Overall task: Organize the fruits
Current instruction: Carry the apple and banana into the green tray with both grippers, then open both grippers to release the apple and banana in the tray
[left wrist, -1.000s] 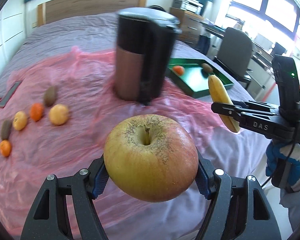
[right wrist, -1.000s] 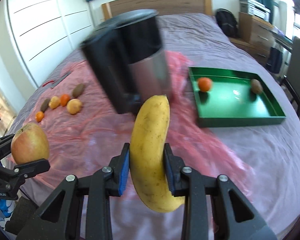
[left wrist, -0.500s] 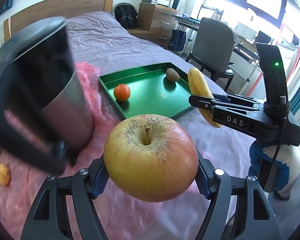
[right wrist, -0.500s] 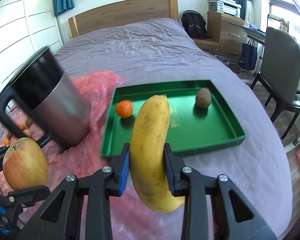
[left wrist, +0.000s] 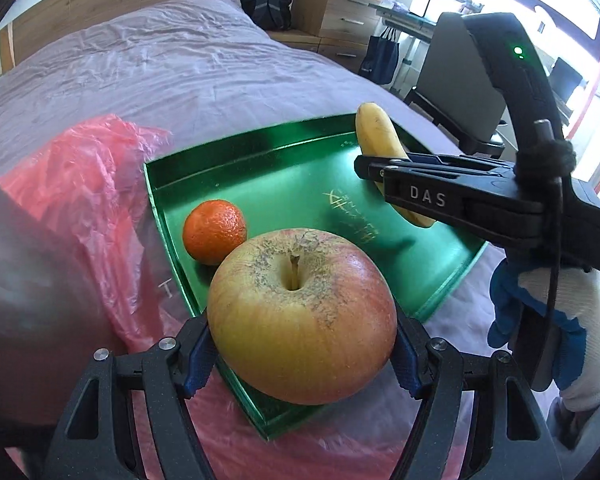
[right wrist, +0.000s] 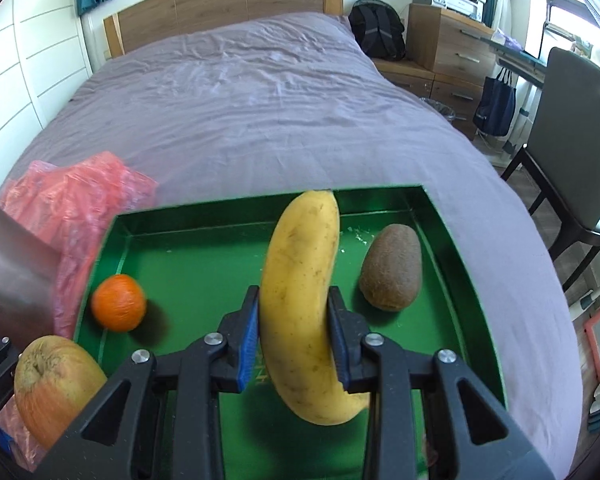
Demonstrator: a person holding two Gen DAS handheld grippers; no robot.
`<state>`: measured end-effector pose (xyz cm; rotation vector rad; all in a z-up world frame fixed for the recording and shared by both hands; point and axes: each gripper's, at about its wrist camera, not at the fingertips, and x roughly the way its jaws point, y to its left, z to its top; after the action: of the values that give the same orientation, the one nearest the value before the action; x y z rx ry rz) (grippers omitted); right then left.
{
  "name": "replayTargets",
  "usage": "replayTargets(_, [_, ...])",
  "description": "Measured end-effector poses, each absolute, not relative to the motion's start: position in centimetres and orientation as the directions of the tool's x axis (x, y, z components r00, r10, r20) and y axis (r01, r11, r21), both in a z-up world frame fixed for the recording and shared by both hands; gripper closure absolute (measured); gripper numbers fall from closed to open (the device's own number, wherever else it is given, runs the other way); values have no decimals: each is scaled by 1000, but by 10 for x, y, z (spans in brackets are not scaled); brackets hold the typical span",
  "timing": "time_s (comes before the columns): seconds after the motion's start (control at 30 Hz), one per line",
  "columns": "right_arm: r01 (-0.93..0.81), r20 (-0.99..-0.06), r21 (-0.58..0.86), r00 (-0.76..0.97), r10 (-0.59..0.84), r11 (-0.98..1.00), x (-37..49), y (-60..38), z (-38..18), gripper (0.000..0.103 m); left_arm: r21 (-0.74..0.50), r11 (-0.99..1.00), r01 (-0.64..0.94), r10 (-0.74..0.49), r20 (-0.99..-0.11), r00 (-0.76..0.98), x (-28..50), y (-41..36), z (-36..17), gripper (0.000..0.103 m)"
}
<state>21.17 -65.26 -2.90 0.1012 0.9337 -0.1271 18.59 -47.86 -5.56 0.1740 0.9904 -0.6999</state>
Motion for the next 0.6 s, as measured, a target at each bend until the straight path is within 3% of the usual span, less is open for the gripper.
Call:
replayTargets(0.5, [160, -833, 8, 547, -82, 987, 230, -659, -64, 90, -77, 756, 650, -403, -837, 371, 185, -501, -82, 35])
replayTargets(0.57, [169, -833, 8, 547, -87, 986, 228, -660, -61, 78, -79, 756, 650, -398, -843, 361, 187, -502, -80, 35])
replayTargets(0.6, [175, -830, 11, 551, -89, 985, 227, -660, -59, 57, -79, 756, 650, -396, -845, 358, 187, -502, -79, 35])
